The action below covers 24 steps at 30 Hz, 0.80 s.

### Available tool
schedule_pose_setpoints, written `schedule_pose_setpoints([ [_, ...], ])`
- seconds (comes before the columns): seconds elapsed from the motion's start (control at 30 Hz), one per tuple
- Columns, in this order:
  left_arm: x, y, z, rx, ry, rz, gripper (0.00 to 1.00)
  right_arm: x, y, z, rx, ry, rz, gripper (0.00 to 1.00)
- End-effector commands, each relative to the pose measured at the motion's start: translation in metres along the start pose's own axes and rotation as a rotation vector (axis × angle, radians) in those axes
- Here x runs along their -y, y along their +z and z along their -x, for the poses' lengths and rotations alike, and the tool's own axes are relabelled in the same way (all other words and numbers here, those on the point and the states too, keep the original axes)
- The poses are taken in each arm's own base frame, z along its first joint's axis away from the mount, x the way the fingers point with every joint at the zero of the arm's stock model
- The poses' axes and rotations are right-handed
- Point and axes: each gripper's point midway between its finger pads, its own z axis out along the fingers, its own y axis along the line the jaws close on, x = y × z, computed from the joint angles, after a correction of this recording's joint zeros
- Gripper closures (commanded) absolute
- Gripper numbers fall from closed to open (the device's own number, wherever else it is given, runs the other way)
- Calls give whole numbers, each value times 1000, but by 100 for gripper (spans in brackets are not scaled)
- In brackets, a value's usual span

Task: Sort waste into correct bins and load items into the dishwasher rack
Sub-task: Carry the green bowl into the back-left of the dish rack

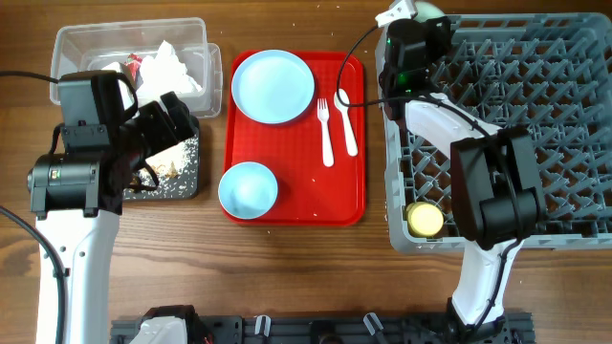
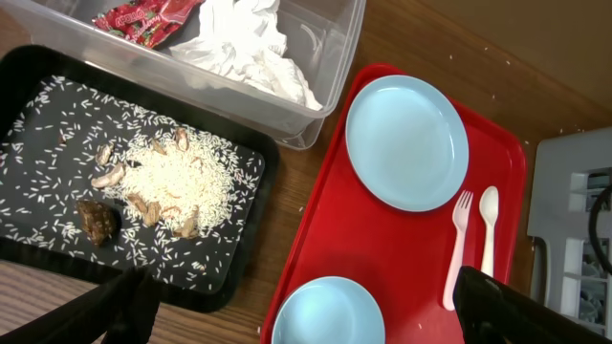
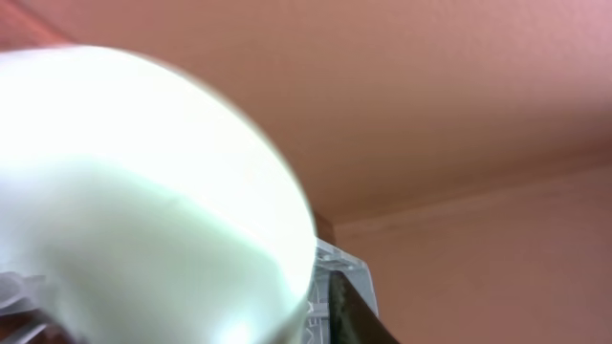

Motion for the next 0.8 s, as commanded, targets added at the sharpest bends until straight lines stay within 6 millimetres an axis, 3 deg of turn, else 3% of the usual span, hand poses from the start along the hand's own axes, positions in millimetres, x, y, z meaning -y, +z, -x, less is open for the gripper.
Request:
schedule_pose_setpoints([
  [0.0,-2,-3,7,20,14,11,0,-16,-5,5,16,-86,27,72],
  [0.03,-2,-3,7,20,14,11,0,-19,-11,10,25,-89,28,44],
  [0.07,-2,-3,7,20,14,11,0,-22,-16,15,38,-91,33,23],
  [0.1,-2,-3,7,20,14,11,0,-25,-20,19,49,-93,37,14],
  [0.2,-2,-3,7,20,14,11,0,-32,-33,30,70,-98,42,12],
  [0.3,-2,-3,7,20,14,11,0,-28,-36,27,42,-88,20,12],
  [0.47,-2,-3,7,20,14,11,0,23,-50,43,83,98,-18,9],
  [0.57,-2,-3,7,20,14,11,0,48,-60,46,96,237,-16,0],
  [0.63,-2,-3,7,20,14,11,0,34,-71,44,89,256,72,0],
  [0.7,-2,-3,7,20,14,11,0,-14,-92,41,72,240,260,0],
  [0.77,-2,-3,7,20,14,11,0,-58,-130,46,63,329,487,0],
])
